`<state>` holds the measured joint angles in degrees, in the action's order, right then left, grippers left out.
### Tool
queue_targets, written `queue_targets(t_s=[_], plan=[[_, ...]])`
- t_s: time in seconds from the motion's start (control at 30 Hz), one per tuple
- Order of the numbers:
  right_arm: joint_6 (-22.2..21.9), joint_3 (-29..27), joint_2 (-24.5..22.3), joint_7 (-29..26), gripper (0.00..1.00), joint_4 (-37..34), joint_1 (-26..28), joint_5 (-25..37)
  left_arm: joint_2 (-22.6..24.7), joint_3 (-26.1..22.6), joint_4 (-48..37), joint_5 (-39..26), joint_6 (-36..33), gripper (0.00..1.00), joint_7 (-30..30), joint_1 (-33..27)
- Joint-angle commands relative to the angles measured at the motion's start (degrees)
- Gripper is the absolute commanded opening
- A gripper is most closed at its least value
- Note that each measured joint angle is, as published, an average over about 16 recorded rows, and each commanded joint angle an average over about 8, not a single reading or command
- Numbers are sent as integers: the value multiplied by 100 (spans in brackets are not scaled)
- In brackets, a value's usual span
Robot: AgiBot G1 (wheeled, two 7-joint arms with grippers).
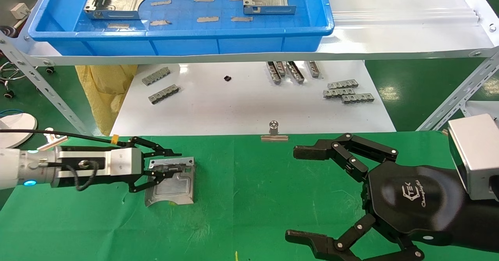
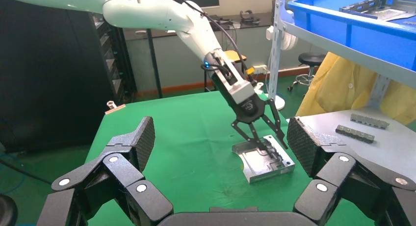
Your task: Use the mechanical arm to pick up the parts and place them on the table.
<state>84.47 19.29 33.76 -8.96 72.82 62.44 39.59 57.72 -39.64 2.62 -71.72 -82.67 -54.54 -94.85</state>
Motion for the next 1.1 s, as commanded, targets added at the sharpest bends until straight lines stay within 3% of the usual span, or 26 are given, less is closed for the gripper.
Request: queue_targets(t_s=[0.03,0.43,0.73,1.1], plan=[[0,0,0,0,100,0,0,0,-31,15,-23,28,-196,100,9,-15],[-1,1,-1,1,100,-1,0,-1,-219,380,-485,541,-870,100,1192,-84],[-2,1,-1,1,100,-1,-1,-2,-226,410,-498,587,-885,100,1254,-60],[-1,2,-1,2,100,-3,0,-2,-463,627,393,855,-815,100,1844,334]])
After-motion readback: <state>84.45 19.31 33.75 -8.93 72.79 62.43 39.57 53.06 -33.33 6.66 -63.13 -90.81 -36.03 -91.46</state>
